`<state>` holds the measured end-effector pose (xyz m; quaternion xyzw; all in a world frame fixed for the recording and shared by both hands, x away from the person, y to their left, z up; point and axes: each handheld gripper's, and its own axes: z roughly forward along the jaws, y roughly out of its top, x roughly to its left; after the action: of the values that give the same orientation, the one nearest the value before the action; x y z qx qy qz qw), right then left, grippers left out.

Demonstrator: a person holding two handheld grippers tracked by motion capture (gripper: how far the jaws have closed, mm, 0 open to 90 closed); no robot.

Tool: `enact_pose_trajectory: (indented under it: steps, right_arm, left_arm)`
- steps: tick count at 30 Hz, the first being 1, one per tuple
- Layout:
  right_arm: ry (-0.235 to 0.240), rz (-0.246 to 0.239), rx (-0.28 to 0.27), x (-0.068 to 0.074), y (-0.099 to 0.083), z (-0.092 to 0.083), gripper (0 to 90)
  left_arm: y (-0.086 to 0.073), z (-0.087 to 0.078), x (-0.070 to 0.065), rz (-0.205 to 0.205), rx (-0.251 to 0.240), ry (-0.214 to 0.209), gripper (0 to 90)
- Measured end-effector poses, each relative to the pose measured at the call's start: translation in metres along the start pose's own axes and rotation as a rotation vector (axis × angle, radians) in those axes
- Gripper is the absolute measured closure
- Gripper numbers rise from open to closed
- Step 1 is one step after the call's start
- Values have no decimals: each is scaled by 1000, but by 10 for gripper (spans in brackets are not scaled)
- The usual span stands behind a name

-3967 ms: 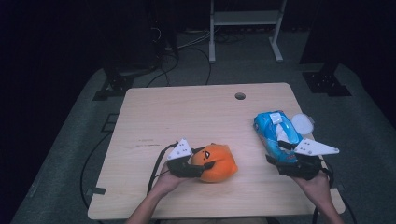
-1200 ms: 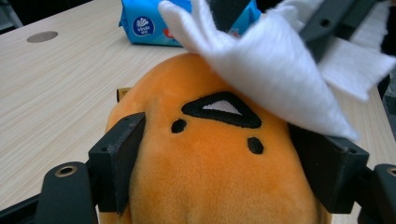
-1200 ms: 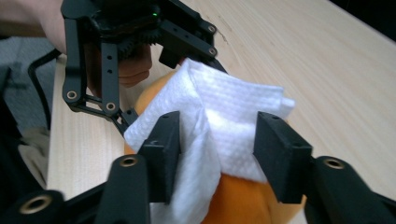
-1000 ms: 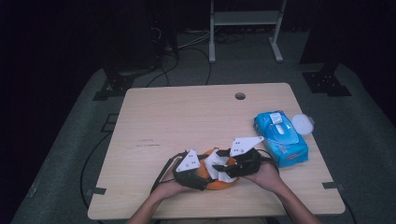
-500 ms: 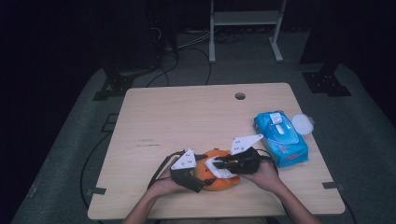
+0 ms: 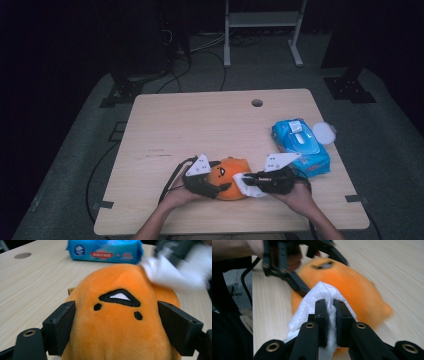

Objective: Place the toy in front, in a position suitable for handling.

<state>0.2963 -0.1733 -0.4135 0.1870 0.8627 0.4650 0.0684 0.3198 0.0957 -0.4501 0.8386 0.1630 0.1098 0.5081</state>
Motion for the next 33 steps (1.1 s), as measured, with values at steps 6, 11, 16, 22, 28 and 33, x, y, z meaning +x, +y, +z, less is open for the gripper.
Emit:
enact_pose_trajectory:
  steps: [6, 11, 16, 22, 28, 33]
  right_arm:
    - [-8, 18, -15, -2, 2, 12, 808]
    - [-38, 24, -24, -1, -7, 6, 810]
    - [-110, 47, -9, -9, -19, -6, 809]
    - [-138, -6, -31, 5, -10, 1, 811]
    - [-134, 56, -32, -12, -15, -5, 811]
    - [-127, 79, -53, -8, -14, -7, 813]
  left_arm:
    - [6, -11, 8, -60, -9, -46, 103]
    - [5, -11, 6, -3, 18, -33, 228]
    - [0, -12, 12, -67, 3, -30, 249]
    - [-3, -6, 19, -123, 0, 16, 251]
    - [-4, -6, 20, -134, -1, 26, 252]
    - [-2, -3, 18, -128, -2, 39, 248]
